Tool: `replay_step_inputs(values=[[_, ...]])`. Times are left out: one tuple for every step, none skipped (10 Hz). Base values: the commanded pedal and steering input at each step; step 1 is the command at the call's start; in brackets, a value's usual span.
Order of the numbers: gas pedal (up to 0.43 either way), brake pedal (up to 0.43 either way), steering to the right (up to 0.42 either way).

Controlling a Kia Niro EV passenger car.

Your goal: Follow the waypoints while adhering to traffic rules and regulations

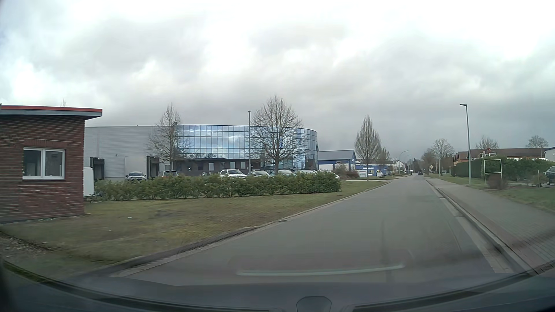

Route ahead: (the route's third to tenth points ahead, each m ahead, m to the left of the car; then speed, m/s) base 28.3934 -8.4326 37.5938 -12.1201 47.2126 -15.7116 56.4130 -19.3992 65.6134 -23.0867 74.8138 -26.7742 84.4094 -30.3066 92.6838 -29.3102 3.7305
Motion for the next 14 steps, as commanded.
replay_step_inputs(values=[[0.130,0.000,0.329],[0.130,0.000,0.329],[0.130,0.000,0.327],[0.130,0.000,0.322],[0.130,0.000,0.310],[0.130,0.000,0.293],[0.130,0.000,0.276],[0.130,0.000,0.253],[0.130,0.000,0.233],[0.130,0.000,0.217],[0.130,0.000,0.197],[0.130,0.000,0.179],[0.130,0.000,0.150],[0.130,0.000,0.128]])
